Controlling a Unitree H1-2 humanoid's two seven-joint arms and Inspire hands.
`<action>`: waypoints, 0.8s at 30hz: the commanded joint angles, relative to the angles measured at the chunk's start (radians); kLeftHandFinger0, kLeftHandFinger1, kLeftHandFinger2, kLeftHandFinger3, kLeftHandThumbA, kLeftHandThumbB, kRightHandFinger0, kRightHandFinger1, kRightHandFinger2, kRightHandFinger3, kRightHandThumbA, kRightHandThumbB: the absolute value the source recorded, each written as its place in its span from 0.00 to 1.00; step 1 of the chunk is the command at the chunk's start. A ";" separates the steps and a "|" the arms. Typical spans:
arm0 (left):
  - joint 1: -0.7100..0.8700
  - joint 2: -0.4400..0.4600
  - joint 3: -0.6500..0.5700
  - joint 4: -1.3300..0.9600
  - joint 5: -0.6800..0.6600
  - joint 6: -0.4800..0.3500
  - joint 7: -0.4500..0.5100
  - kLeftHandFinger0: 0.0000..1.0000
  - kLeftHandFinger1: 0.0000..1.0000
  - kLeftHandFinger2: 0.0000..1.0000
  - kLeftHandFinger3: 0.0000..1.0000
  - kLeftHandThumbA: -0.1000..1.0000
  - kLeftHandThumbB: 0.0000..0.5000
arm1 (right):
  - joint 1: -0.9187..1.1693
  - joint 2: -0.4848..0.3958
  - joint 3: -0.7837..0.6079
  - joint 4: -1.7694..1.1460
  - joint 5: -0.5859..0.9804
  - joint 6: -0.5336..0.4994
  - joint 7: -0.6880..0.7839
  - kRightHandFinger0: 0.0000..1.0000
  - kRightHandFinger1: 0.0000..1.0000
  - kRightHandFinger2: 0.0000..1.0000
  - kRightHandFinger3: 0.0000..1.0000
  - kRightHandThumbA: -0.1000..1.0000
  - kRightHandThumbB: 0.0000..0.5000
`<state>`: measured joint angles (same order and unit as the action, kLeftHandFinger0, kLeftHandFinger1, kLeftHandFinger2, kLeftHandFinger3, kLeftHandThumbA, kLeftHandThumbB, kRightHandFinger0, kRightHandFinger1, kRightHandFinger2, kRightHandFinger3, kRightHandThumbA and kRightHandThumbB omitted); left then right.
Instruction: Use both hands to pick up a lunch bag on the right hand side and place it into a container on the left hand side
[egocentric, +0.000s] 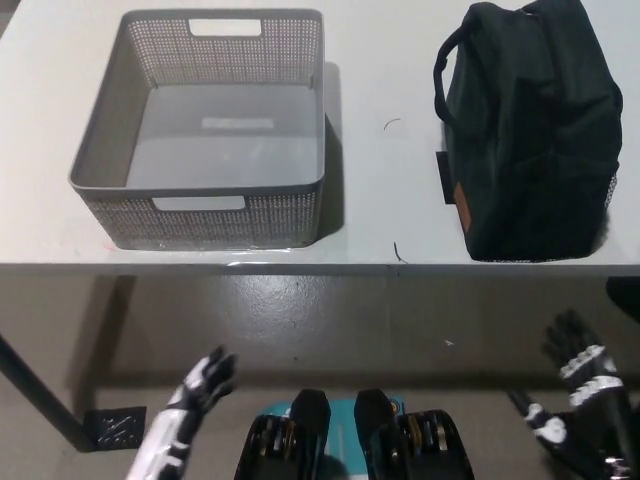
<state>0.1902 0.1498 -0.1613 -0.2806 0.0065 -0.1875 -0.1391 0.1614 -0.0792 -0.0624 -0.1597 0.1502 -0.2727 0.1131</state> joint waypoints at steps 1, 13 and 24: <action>-0.068 -0.028 -0.071 -0.067 0.019 0.022 -0.057 1.00 1.00 1.00 1.00 1.00 0.18 | 0.007 -0.015 -0.045 -0.104 0.020 -0.053 -0.026 0.97 0.98 1.00 1.00 0.94 0.46; -0.355 -0.180 -0.186 -0.167 0.081 0.230 -0.058 1.00 1.00 1.00 1.00 1.00 0.57 | -0.058 -0.045 -0.118 -0.235 0.073 0.040 -0.050 1.00 1.00 1.00 1.00 1.00 0.68; -0.638 -0.432 -0.065 -0.069 0.045 0.338 0.087 1.00 1.00 1.00 1.00 1.00 0.62 | -0.273 -0.112 -0.182 -0.150 0.123 0.101 -0.063 1.00 1.00 1.00 1.00 1.00 0.51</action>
<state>-0.3639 -0.1873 -0.2677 -0.3707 0.0686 0.0950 -0.1489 -0.0477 -0.1595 -0.2155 -0.3252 0.2252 -0.1955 0.0697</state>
